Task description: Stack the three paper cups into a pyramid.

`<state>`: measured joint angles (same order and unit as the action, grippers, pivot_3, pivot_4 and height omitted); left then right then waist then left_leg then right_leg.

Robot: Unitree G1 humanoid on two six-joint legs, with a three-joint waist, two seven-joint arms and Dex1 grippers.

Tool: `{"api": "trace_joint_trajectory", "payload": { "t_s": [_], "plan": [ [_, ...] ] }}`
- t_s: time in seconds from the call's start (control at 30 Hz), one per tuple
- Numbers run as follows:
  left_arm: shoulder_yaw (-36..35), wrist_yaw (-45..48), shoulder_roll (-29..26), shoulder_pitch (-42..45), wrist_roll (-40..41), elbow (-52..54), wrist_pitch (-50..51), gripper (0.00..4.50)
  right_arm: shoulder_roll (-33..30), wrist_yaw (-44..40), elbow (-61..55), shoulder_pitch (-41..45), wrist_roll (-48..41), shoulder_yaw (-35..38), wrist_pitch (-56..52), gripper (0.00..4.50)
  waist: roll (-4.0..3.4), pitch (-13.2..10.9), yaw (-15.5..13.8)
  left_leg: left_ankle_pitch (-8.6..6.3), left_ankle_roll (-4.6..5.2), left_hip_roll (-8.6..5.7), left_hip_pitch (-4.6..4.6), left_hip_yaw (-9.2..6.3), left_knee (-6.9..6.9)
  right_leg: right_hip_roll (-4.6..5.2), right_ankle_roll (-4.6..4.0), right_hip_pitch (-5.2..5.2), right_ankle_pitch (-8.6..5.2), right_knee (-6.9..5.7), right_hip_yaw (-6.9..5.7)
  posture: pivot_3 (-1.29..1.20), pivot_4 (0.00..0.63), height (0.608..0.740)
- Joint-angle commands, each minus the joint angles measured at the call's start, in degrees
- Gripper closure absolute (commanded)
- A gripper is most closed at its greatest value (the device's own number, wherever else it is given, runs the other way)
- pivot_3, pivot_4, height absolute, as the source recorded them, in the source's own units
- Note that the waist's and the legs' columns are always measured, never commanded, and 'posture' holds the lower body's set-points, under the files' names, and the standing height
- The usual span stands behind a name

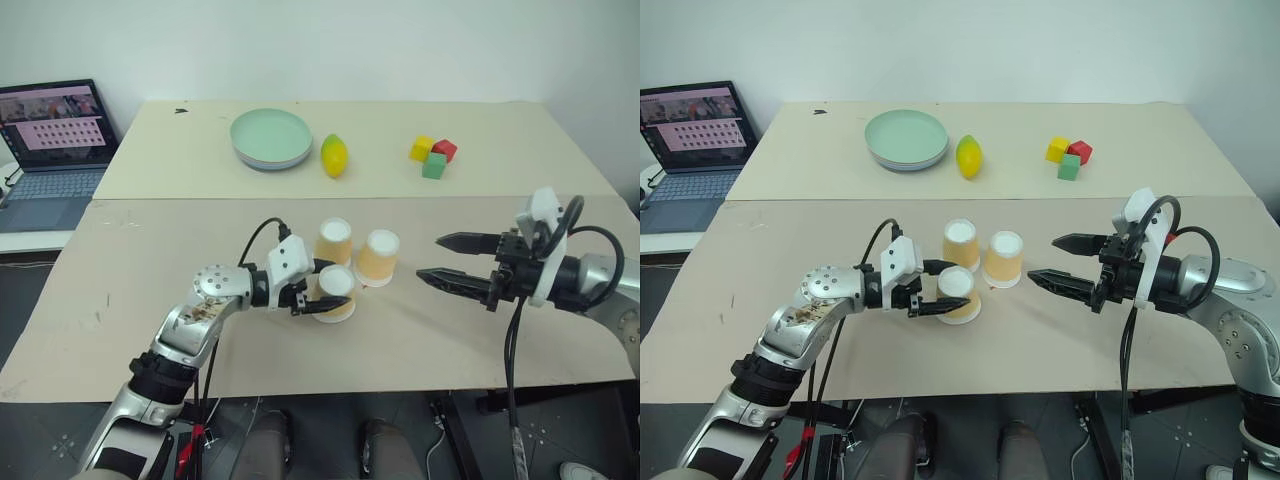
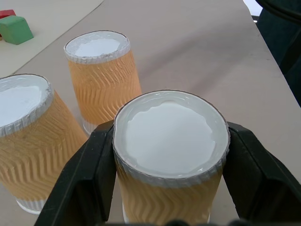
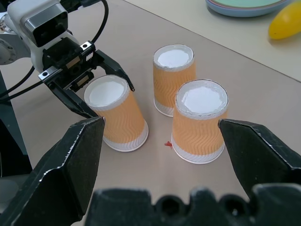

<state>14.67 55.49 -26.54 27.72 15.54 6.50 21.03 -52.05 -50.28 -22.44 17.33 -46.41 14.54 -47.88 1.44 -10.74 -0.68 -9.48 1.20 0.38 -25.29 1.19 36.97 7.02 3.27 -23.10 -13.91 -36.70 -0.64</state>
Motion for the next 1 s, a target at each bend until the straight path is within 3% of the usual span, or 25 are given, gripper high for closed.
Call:
{"api": "trace_joint_trajectory", "payload": {
  "t_s": [0.03, 0.33, 0.47, 0.6, 1.0],
  "plan": [
    [-1.1, 0.0, -0.1, 1.7, 1.3, 3.3, 1.7, 1.67, 0.2, -0.2, -0.5, 0.9, -0.1, 1.6, 1.9, 0.00, 0.00, 0.0, 0.0, 0.00, 0.00, 0.00, 0.00, 0.00, 0.00, 0.00, 0.00, 0.00, 0.00, 0.00, 0.00, 0.00, 0.150, 0.740],
    [-5.5, -2.6, 2.0, 9.6, 13.2, 12.4, 19.2, 1.67, 0.9, -0.4, -0.4, 3.3, 0.2, -0.2, 1.9, 0.00, 0.02, 0.0, 0.0, 0.00, 0.00, -0.02, -0.01, -0.08, 0.02, 0.00, 0.02, 0.01, 0.00, 0.00, 0.00, 0.00, 0.150, 0.740],
    [-7.5, -1.3, 0.2, 15.4, 16.4, 12.0, 22.6, 1.67, 1.4, -0.5, 0.0, 4.0, 1.0, -1.1, 2.1, 0.00, 0.02, 0.0, 0.1, 0.00, 0.00, -0.11, 0.00, -0.14, 0.02, -0.02, 0.04, 0.02, -0.01, -0.01, -0.01, 0.00, 0.150, 0.740],
    [-8.7, -0.6, -0.8, 21.9, 16.1, 7.4, 22.1, 1.67, 1.9, -0.4, 0.1, 4.1, 1.3, -1.6, 2.5, 0.00, 0.03, 0.0, 0.1, 0.00, 0.00, -0.13, -0.01, -0.13, 0.03, -0.02, 0.05, 0.01, -0.01, -0.03, -0.02, 0.00, 0.150, 0.740],
    [-0.5, 3.0, 3.2, 36.5, 3.7, -19.4, 12.2, 1.67, 4.9, 1.9, -1.5, 3.1, 2.4, -2.8, 3.1, 0.00, 0.05, 0.0, 0.0, 0.00, 0.01, -0.23, -0.15, -0.11, 0.05, -0.01, 0.09, -0.05, -0.04, -0.02, -0.03, 0.00, 0.150, 0.740]
  ]
}}
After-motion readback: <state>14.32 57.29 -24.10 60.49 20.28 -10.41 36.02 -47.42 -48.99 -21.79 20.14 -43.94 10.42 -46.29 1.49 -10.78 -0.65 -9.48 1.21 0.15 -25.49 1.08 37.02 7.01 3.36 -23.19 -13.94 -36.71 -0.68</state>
